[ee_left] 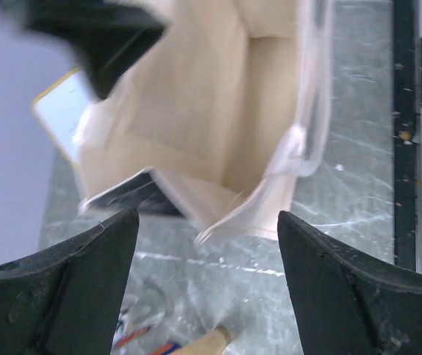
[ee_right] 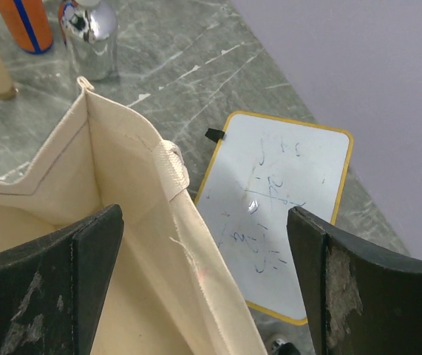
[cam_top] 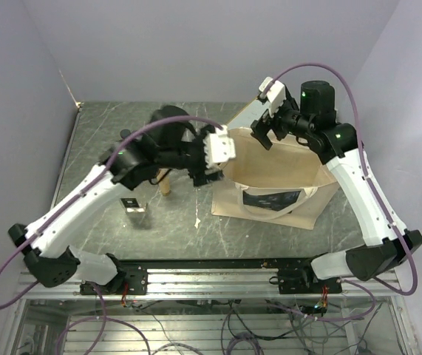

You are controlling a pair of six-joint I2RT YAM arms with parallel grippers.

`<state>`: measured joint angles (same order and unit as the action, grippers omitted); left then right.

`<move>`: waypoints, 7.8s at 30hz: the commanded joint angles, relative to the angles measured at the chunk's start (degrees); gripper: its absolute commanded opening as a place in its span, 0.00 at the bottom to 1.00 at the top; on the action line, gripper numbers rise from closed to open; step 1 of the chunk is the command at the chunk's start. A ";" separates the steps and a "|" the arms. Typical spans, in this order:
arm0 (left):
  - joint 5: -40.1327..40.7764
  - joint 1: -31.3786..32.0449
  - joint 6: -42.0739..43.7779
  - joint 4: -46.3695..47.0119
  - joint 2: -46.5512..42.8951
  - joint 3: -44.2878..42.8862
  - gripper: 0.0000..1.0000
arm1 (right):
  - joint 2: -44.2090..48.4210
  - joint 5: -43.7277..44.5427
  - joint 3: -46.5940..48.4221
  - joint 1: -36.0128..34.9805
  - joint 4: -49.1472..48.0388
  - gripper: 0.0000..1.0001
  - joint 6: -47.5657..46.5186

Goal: Place the personal care products into the canvas bag
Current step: Adjust the object, then move the care product at the center of the board, then pick up the care product from the center of the board.

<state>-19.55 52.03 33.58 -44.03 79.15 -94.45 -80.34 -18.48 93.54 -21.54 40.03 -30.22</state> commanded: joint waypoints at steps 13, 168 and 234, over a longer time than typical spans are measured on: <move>9.07 -27.76 -17.38 9.80 -16.94 11.90 0.89 | 3.92 -4.89 2.42 1.24 -1.90 0.97 9.48; 15.78 -52.95 -28.49 7.74 -18.28 27.88 0.99 | -21.92 28.06 -6.89 -42.71 -21.92 1.00 23.36; 9.71 -53.64 -26.39 7.51 -21.80 29.59 0.99 | -20.98 12.14 -13.39 -36.69 -20.67 0.93 27.89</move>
<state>-8.21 -0.99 6.63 -38.35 58.52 -65.58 -100.40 -6.22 78.46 -58.46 18.76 -2.46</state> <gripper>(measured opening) 0.989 0.952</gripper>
